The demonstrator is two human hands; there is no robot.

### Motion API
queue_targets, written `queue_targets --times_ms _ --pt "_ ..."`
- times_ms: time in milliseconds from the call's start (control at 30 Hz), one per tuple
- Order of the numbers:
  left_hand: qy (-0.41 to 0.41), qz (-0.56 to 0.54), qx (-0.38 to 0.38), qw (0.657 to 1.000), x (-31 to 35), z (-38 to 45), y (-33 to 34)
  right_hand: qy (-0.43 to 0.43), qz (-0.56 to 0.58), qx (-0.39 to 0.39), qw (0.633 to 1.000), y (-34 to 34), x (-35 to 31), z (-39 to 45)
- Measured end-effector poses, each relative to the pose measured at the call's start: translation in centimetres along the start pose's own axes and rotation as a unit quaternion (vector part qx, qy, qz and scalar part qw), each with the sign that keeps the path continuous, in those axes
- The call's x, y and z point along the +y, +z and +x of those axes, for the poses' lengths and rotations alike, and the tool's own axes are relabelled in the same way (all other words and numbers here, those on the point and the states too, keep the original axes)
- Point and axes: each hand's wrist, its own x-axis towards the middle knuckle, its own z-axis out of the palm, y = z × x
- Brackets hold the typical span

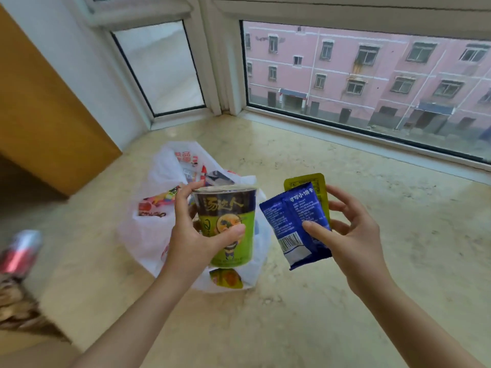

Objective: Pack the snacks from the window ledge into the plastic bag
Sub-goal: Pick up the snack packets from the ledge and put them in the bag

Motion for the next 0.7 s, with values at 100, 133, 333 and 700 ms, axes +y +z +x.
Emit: queue_targets --times_ms 100,133,333,700 --pt "-0.004 0.023 0.028 0.999 -0.8 0.5 -3.9 -0.007 -0.002 -0.008 1.000 4.2 -0.2 -0.3" --pt "-0.003 0.036 0.037 0.999 -1.1 0.8 -4.8 -0.009 -0.002 -0.005 1.000 5.5 -0.2 -0.2" --pt "-0.015 0.068 0.033 0.997 -2.6 5.1 -6.2 -0.014 -0.014 0.045 0.999 11.6 -0.1 1.3" --pt "-0.058 0.148 0.041 0.986 -6.7 8.1 -4.0 -0.035 -0.035 0.077 0.996 16.0 -0.8 4.7"
